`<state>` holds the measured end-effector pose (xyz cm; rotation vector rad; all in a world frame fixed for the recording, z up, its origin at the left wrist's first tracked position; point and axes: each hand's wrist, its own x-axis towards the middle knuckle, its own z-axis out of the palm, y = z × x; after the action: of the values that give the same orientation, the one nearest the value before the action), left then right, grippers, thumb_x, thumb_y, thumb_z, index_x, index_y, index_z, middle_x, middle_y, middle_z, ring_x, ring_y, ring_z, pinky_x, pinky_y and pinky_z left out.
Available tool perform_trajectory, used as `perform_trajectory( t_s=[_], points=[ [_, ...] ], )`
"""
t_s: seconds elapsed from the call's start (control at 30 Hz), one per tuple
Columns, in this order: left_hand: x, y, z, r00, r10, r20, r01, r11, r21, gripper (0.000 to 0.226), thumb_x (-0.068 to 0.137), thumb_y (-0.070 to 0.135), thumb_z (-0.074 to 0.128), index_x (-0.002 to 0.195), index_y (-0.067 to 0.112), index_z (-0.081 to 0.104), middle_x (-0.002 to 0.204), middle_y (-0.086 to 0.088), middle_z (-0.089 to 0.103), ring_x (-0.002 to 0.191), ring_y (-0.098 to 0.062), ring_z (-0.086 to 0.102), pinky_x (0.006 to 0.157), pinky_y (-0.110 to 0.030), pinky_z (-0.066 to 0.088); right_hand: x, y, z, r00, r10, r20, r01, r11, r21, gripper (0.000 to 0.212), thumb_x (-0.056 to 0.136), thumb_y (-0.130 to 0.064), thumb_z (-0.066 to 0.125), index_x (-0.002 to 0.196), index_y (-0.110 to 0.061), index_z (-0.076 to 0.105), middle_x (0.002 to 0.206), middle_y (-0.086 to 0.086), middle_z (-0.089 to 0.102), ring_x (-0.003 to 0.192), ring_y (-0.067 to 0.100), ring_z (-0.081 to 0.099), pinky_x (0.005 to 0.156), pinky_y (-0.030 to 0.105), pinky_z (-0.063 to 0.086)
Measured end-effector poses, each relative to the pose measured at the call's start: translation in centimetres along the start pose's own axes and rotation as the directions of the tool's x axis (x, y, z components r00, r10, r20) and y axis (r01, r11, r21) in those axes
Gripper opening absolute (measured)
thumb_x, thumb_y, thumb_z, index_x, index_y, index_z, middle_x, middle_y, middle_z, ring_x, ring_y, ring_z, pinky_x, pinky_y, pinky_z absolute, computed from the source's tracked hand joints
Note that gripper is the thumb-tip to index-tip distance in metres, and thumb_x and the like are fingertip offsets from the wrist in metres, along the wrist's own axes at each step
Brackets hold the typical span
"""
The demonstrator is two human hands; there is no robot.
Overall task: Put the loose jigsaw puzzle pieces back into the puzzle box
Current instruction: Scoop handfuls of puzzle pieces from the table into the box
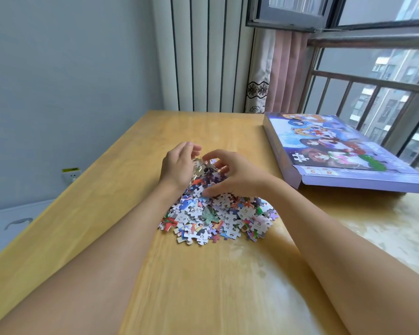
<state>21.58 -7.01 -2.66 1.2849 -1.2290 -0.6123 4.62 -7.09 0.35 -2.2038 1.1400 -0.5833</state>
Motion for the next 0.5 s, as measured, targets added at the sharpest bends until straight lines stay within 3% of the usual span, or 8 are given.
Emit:
perform_trajectory(
  t_s=[0.2,0.37,0.5],
  points=[
    [0.1,-0.1,0.1,0.998,0.007,-0.068,-0.008,1.0,-0.019,0.037,0.103,0.036,0.035,0.092,0.023,0.068,0.1,0.002,0.068,0.102,-0.015,0.061,0.094,-0.031,0.048,0.1,-0.1,0.0,0.997,-0.058,-0.054,0.066,0.986,0.154,0.071,0.069,-0.011,0.091,0.129,-0.025,0.058,0.104,-0.006,0.058,0.079,0.008,0.061,0.075,0.024,0.053],
    [-0.1,0.2,0.0,0.998,0.015,-0.061,-0.011,0.998,0.055,0.038,0.107,0.033,0.034,0.101,0.019,0.068,0.109,0.0,0.068,0.107,-0.015,0.06,0.092,-0.029,0.046,0.2,0.3,0.1,0.995,-0.012,-0.094,0.037,0.964,0.265,0.064,0.067,-0.005,0.091,0.123,-0.023,0.064,0.104,0.001,0.066,0.073,0.006,0.064,0.071,0.024,0.055],
    [-0.1,0.4,-0.5,0.996,0.076,-0.044,-0.069,0.987,0.145,0.04,0.107,0.035,0.035,0.107,0.016,0.069,0.108,-0.001,0.069,0.104,-0.014,0.061,0.088,-0.028,0.047,0.2,0.9,-0.2,0.989,0.075,-0.124,-0.021,0.922,0.386,0.058,0.068,-0.004,0.091,0.117,-0.024,0.068,0.101,0.007,0.072,0.084,0.017,0.072,0.081,0.039,0.061]
  ],
)
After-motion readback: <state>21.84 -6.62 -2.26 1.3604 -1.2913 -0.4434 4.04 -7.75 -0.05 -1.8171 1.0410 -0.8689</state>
